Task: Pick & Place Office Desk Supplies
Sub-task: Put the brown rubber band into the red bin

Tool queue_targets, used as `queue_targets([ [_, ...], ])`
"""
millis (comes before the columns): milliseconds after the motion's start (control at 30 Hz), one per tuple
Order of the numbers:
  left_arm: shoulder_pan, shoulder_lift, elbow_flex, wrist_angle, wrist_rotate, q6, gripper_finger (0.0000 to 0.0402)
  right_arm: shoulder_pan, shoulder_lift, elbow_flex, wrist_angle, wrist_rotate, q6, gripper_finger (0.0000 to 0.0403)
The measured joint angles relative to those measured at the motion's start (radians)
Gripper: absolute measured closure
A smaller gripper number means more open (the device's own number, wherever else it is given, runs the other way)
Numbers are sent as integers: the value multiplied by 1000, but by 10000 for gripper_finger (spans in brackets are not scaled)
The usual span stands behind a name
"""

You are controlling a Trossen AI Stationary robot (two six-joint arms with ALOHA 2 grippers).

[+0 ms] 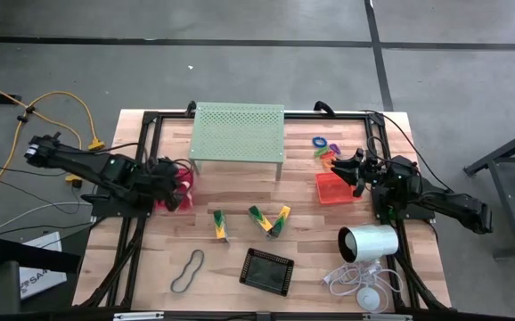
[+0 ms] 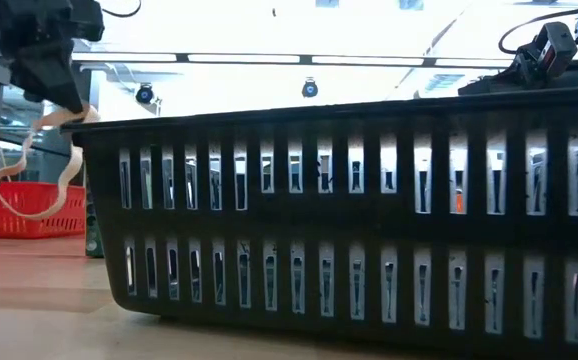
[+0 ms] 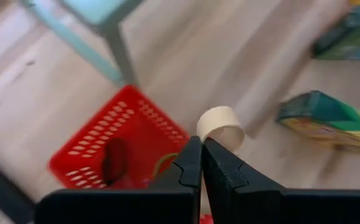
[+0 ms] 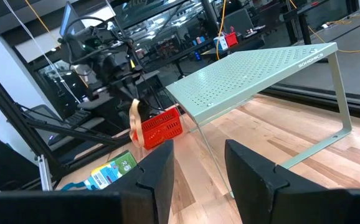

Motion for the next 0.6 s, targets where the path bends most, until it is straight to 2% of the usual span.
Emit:
queue_targets([
  [267, -45, -3, 0, 101, 83, 9, 401, 0, 0, 0, 0, 0, 0, 272],
  [600, -77, -52, 12, 120, 89, 13, 401, 0, 0, 0, 0, 0, 0, 272],
])
